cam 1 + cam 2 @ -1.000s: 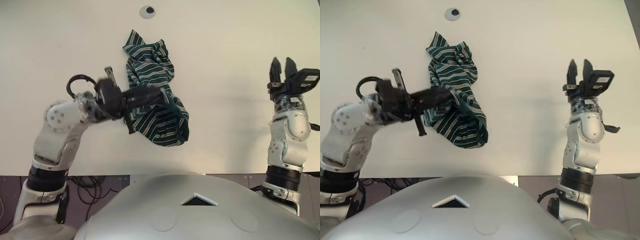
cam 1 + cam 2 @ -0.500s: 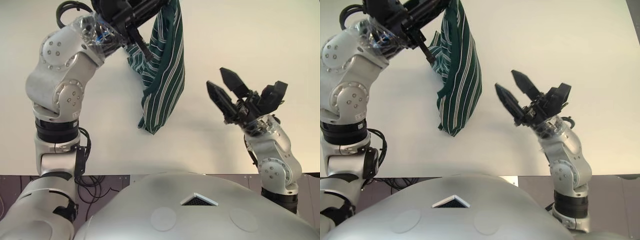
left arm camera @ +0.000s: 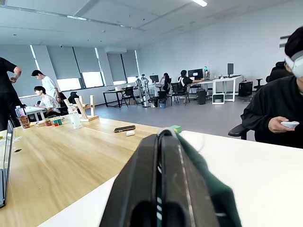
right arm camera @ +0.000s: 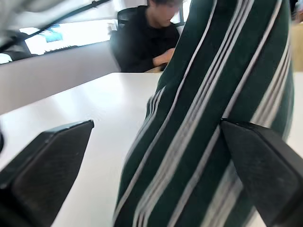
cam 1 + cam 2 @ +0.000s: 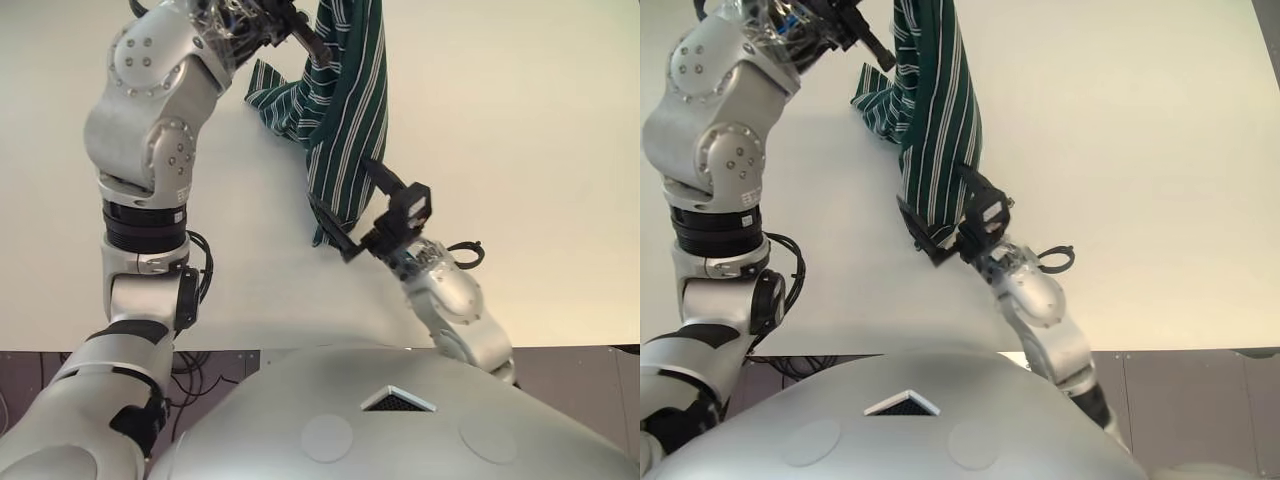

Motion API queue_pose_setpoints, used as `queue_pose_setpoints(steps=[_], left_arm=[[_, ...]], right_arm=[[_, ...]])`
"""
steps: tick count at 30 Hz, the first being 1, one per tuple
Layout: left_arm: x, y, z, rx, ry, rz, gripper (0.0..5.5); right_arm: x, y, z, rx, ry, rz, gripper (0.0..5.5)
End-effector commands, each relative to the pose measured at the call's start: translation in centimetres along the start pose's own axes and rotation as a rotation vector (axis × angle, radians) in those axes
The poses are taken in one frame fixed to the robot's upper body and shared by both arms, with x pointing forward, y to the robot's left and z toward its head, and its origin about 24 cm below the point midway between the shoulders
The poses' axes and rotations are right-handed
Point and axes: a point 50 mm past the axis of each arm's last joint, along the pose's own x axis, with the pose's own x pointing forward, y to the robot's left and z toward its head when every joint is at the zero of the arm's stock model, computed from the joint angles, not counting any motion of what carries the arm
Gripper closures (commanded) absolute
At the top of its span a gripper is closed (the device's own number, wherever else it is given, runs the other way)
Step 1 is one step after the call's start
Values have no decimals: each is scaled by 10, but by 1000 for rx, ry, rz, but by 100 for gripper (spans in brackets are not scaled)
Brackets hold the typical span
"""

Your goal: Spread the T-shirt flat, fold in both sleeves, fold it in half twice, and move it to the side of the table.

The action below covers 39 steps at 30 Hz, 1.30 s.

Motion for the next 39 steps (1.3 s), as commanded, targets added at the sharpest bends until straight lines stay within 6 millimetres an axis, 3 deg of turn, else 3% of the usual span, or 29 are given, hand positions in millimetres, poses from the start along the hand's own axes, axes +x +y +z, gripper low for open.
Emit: queue_pose_setpoints(steps=[1, 5, 8, 18, 26, 39], left_arm=[[12, -15, -2, 26, 6, -12, 550], [19, -23, -7, 48, 14, -6, 550], [22, -26, -6, 45, 5, 0, 550], [28, -26, -1, 59, -14, 23, 550], [29, -18, 0, 68, -19, 65, 550], [26, -8, -7, 89, 9, 91, 550]], right_arm=[[10, 3, -10, -198, 34, -88, 60], [12, -1, -10, -380, 14, -159, 60], [13, 3, -22, -479, 66, -130, 60], [16, 11, -48, -462, 224, -131, 60], [10, 7, -57, -539, 274, -167, 187], [3, -11, -38, -460, 185, -282, 389]])
